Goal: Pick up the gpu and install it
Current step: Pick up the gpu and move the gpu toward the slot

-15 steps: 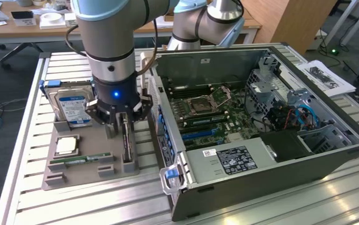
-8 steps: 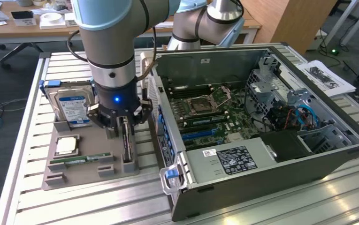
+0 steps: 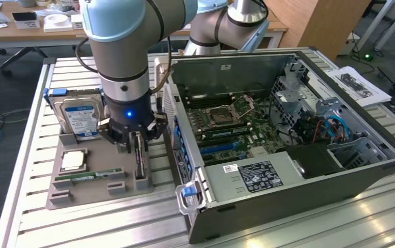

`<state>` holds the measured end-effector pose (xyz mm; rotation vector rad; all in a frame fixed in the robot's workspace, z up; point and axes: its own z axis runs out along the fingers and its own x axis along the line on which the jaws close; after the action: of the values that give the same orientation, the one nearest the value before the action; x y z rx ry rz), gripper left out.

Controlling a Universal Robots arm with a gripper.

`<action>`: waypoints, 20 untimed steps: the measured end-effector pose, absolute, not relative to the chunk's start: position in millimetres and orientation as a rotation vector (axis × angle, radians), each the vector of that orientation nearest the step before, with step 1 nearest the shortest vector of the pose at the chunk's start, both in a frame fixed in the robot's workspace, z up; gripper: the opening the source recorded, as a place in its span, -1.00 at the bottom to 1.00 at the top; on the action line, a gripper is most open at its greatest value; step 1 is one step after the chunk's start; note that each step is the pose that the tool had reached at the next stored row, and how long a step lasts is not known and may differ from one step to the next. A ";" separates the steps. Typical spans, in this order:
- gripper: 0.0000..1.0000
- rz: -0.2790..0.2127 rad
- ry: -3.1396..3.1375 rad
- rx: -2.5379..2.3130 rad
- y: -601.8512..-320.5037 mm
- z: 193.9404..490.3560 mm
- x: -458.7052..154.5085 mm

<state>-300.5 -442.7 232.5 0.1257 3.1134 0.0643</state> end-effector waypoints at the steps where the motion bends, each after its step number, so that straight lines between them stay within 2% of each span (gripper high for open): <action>1: -0.14 0.064 3.113 0.126 -442.7 232.4 -300.5; 20: -0.14 0.065 3.113 0.126 -442.5 230.1 -299.6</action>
<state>-299.6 -442.5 230.1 0.1259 3.1132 0.0645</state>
